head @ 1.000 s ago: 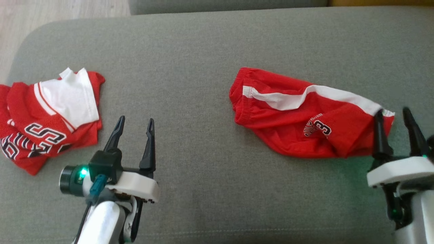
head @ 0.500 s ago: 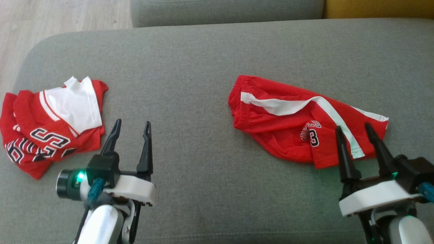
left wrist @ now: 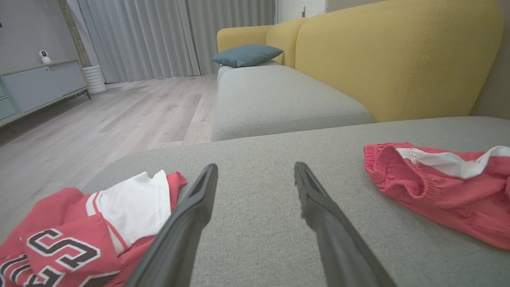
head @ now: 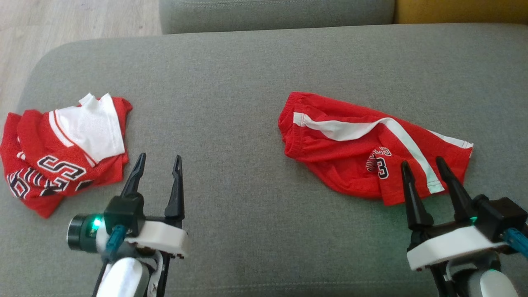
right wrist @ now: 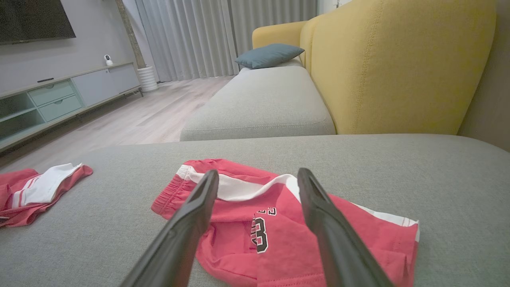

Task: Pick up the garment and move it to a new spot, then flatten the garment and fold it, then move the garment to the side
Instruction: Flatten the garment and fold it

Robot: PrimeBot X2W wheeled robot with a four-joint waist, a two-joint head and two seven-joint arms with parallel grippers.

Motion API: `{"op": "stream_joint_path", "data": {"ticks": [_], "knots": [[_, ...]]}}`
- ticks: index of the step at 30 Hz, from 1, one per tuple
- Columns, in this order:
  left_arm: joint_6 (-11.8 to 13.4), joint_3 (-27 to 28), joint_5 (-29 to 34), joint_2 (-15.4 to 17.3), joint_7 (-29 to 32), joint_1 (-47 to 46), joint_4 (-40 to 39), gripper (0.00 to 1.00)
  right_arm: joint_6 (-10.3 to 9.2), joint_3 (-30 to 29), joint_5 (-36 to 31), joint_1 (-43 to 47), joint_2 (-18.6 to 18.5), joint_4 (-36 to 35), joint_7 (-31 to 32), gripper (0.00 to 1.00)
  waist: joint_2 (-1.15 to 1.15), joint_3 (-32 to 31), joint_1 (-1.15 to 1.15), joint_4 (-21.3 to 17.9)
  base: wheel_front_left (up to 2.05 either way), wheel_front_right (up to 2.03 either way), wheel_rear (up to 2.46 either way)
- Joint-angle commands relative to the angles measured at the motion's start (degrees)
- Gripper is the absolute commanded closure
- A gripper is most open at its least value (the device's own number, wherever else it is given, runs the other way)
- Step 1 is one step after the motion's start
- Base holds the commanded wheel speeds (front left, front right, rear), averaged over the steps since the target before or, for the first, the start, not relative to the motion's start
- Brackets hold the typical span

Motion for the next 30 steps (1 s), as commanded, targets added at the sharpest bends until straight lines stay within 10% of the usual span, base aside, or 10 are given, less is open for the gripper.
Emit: {"op": "stream_joint_path", "data": {"ticks": [1, 17, 30], "knots": [[0.42, 2.25, -0.35, 1.39, -0.34, -2.12, -2.11, 0.0, 0.22, 1.39, -0.06, -1.75, -0.3, -2.25, 0.04, 0.0, 0.0, 0.05, 0.0, -0.05, 0.0, 0.0, 0.0], [-7.18, -5.92, -0.35, -3.61, 9.32, -17.54, -0.13, 0.0, 0.22, 1.05, -0.24, -4.62, -0.15, -3.13, -0.27, 0.0, 0.0, 6.01, 0.0, -2.62, 0.0, 0.0, 0.0], [-14.91, -10.73, -9.93, -9.62, 23.53, -33.15, 19.23, 0.0, 0.22, 2.25, 0.84, -7.55, -0.1, -0.55, -2.2, 0.0, 0.0, 10.7, 0.0, -8.41, 0.0, 0.0, 0.0]]}}
